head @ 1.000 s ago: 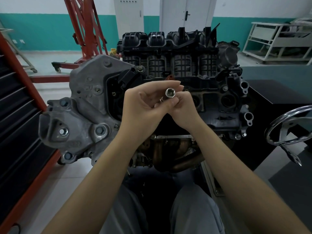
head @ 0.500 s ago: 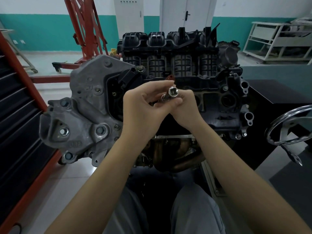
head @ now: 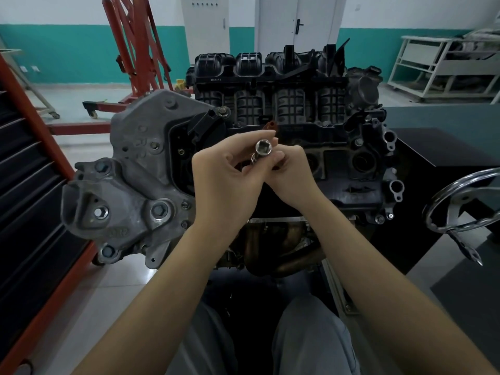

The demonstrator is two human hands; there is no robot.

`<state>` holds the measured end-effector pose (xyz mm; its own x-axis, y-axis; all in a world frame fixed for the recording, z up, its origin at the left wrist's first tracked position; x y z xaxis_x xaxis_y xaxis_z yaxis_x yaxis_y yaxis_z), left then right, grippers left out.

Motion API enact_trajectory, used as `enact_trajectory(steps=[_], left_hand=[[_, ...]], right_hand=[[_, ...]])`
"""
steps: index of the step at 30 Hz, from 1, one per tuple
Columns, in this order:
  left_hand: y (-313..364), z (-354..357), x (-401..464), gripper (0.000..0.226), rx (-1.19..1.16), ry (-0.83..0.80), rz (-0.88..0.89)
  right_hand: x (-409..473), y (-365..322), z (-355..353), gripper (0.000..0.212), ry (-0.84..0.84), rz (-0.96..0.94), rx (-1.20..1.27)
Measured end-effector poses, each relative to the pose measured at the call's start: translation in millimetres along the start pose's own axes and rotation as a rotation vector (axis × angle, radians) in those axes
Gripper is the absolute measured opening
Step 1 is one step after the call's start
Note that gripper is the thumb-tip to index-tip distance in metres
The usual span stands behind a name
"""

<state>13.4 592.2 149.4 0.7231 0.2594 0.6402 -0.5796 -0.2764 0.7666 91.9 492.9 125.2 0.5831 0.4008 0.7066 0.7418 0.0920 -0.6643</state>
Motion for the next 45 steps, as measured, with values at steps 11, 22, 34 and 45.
enact_trajectory(steps=[11, 22, 34, 45], left_hand=[[1, -3, 2, 0.027, 0.067, -0.005, -0.010], [-1, -3, 3, 0.029, 0.048, -0.054, 0.016], [-3, -4, 1, 0.026, 0.082, -0.046, 0.050], [-2, -3, 2, 0.034, 0.031, -0.128, 0.018]], right_hand=[[3, 0, 1, 0.044, -0.016, -0.006, -0.008], [2, 4, -2, 0.038, -0.020, -0.005, -0.022], [1, 11, -1, 0.033, 0.023, -0.004, -0.030], [-2, 10, -3, 0.035, 0.044, 0.003, 0.002]])
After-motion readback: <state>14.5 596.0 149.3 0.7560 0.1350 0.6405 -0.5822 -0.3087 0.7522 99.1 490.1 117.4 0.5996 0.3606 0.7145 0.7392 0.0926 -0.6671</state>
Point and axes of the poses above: each hand's wrist, its own x-axis towards the middle knuckle, its own z-axis out of the palm, y = z × x, the point moved 2 cm from there along x, towards the middle knuckle, and after that the axes turned 6 degrees about -z, right-handed, at the moved point
